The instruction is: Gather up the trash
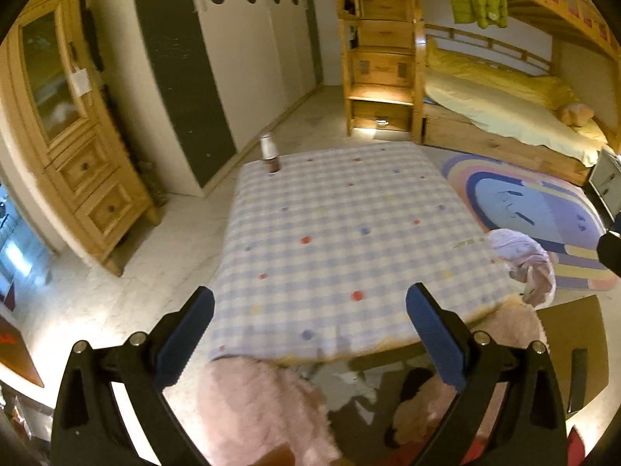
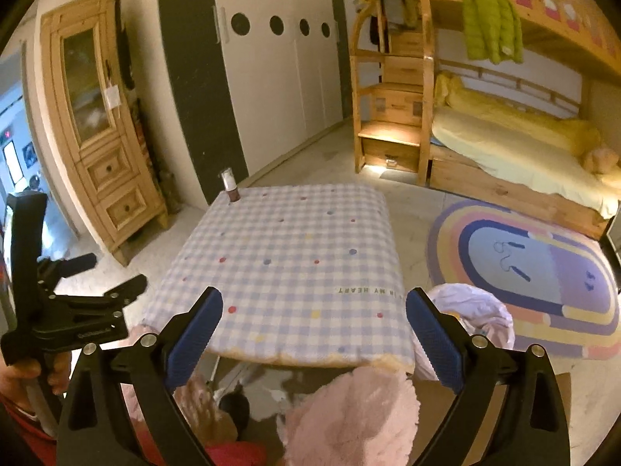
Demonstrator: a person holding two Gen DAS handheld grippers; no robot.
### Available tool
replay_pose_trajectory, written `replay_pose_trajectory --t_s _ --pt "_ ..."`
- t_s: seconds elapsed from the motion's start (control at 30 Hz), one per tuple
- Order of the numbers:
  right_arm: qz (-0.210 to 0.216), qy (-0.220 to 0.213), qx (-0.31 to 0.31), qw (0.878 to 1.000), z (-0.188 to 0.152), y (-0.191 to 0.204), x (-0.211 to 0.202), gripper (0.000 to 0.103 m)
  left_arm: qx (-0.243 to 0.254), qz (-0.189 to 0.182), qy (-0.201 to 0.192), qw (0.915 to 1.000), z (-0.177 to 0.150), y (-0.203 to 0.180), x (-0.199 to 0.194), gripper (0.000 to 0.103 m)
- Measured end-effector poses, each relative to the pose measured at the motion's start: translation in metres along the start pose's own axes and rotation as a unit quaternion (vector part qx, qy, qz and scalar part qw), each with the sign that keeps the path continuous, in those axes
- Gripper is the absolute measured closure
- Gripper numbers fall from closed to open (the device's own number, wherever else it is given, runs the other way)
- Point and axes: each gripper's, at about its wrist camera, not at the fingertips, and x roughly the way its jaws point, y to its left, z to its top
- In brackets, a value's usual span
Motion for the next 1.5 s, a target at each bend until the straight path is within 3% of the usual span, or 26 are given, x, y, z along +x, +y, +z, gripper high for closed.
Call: replay_pose_trajectory --t_s 0.27,1.5 --pt "0.001 0.003 -0.013 1.0 0.0 0.014 -0.004 0.009 -0.022 0.006 -0.007 0.9997 -0.006 0.023 -0.013 0.007" --pt "0.004 0.005 -0.012 1.0 0.0 0.017 -0.002 0.009 -0.022 -0.002 -0.005 0.9997 -0.006 0.023 -0.012 0.007"
